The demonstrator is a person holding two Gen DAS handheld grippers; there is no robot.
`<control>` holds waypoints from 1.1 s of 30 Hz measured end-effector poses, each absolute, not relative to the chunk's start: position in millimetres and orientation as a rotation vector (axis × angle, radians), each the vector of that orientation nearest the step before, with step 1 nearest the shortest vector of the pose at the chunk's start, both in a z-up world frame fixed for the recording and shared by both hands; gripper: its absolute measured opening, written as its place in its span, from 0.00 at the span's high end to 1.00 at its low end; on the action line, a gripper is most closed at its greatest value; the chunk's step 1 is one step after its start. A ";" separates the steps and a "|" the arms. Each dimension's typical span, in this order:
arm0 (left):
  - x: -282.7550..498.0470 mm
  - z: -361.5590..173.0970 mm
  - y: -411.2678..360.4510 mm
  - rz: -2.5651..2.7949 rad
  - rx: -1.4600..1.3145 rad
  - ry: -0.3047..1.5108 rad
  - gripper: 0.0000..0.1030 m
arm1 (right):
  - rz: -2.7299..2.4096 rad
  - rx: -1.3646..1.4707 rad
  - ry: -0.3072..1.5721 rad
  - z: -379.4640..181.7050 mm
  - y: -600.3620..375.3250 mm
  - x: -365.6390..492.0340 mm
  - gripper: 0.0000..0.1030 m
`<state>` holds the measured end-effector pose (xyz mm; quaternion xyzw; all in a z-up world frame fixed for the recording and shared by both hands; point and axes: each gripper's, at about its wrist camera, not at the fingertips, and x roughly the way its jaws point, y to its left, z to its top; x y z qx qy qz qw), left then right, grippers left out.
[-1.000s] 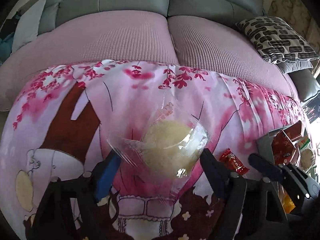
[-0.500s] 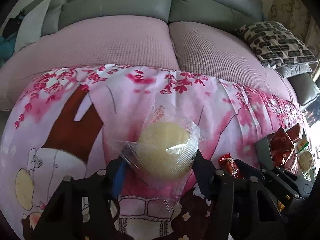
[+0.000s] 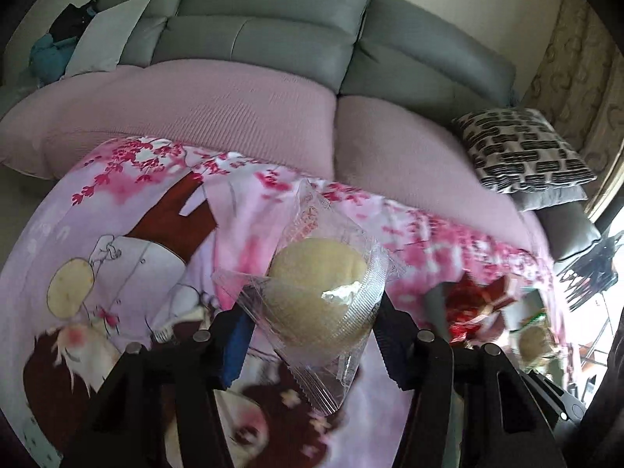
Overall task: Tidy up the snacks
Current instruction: 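Carry the bun bag and red candy over the tray with both tools, then open both tools to drop the bun bag and candy into the tray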
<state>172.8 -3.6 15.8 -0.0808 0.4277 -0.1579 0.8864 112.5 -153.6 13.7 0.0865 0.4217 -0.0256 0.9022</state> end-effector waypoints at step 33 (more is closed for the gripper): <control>63.6 14.6 -193.8 -0.594 0.016 0.943 0.34 | -0.498 0.374 0.879 4.3 -341.3 -20.0 0.71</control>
